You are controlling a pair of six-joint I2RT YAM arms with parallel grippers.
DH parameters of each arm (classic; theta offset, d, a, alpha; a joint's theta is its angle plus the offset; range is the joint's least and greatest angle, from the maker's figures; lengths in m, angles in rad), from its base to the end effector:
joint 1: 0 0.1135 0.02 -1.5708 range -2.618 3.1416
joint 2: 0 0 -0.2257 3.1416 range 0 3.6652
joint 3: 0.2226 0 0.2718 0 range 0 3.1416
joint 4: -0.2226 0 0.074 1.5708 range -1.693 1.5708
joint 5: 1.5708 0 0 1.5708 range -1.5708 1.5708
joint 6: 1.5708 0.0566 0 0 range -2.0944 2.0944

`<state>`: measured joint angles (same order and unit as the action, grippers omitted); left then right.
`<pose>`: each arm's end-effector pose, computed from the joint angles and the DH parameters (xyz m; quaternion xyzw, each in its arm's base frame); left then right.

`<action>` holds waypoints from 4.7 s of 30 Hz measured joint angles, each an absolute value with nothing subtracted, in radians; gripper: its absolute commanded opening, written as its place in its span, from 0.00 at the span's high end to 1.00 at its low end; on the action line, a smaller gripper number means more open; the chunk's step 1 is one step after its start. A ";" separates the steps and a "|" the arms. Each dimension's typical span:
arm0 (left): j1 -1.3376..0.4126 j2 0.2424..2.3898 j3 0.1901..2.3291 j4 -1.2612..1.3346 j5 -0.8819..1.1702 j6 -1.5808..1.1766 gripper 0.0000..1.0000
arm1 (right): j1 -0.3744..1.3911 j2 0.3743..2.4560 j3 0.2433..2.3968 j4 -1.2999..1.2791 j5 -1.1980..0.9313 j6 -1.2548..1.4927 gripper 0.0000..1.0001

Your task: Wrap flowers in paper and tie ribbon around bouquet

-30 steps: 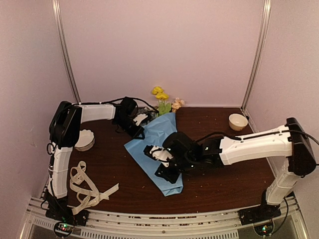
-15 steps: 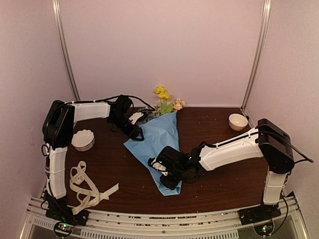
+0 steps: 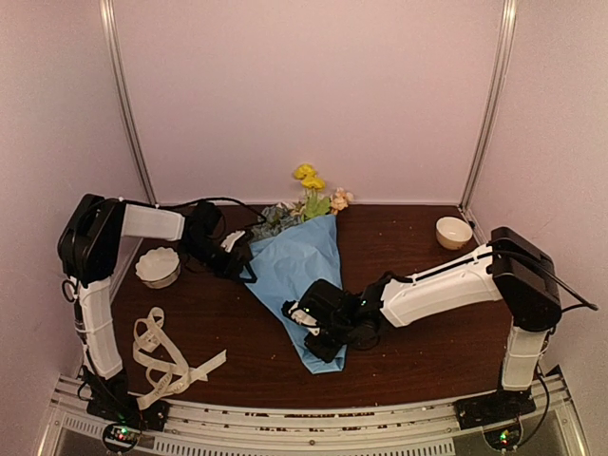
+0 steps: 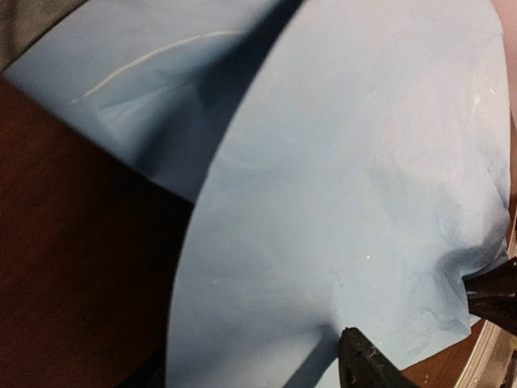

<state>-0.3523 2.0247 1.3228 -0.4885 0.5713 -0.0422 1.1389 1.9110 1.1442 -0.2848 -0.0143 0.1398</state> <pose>0.3698 -0.1686 0.0781 0.1981 0.9226 -0.3069 0.1236 0.1636 0.3569 0.0722 -0.4646 0.8475 0.1587 0.2019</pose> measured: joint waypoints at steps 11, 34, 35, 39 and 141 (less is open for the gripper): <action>-0.357 2.033 1.311 -0.344 0.691 -0.120 1.00 | 1.139 1.909 1.139 -0.275 -0.012 0.142 0.77; -0.400 2.249 1.612 -0.460 0.576 -0.051 1.00 | 1.139 1.739 0.927 -0.217 0.022 0.211 0.77; -0.400 2.253 1.612 -0.469 0.570 -0.051 1.00 | 1.139 1.734 0.913 -0.204 0.022 0.218 0.77; -0.403 2.254 1.622 -0.488 0.554 -0.051 1.00 | 1.146 1.696 0.854 -0.172 0.014 0.244 0.78; -0.459 2.065 1.212 0.006 0.567 -0.556 0.68 | 0.752 1.891 0.999 0.062 -0.518 0.686 0.82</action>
<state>-0.4587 2.0647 1.2121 0.0055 0.5674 -0.5556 0.7517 1.8912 0.9985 0.0624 -0.5179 0.6865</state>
